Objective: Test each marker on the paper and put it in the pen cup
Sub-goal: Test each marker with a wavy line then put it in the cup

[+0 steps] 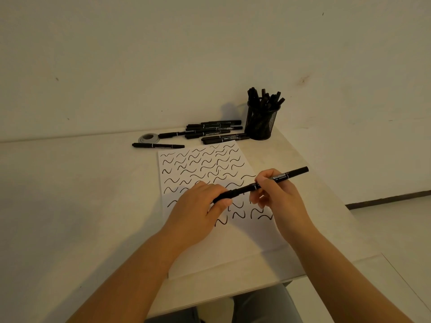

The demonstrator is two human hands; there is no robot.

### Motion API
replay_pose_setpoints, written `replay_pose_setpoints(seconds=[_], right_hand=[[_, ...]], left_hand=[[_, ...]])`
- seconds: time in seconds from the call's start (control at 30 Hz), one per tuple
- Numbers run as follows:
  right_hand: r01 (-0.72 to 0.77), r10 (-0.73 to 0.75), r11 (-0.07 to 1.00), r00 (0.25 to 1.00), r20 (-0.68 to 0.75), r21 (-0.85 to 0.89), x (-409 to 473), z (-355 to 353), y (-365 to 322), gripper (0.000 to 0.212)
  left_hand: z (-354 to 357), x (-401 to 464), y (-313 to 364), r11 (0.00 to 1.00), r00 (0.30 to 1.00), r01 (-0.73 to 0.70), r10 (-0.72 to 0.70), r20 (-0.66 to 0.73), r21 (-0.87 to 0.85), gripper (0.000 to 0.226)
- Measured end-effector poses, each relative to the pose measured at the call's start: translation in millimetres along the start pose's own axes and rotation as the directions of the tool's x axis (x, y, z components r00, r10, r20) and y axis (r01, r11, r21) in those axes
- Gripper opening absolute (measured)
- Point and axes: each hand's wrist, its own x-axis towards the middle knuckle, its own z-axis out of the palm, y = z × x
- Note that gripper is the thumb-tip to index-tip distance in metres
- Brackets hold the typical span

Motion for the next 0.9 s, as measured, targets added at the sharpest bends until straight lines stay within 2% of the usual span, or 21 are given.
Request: replay_pose_setpoints(seconds=[0.17, 0.37, 0.57, 0.9], right_hand=[[0.006, -0.001, 0.997, 0.997, 0.08, -0.071, 1, 11, -1, 0.016], [-0.002, 0.003, 1.0, 0.996, 0.084, -0.014, 2, 24, 0, 0.019], [0.014, -0.015, 1.0, 0.994, 0.105, 0.009, 3, 34, -1, 0.018], [0.015, -0.006, 0.998, 0.991, 0.133, -0.069, 0, 33, 8, 0.016]], left_hand=[[-4, -2, 4, 0.999, 0.999, -0.003, 0.002, -0.045, -0.032, 0.032], [-6, -1, 6, 0.995, 0.993, 0.065, -0.072, -0.091, -0.072, 0.021], [-9, -2, 6, 0.975, 0.988, 0.117, -0.133, -0.077, -0.191, 0.016], [-6, -3, -1, 0.965, 0.989, 0.149, -0.151, 0.009, -0.214, 0.021]])
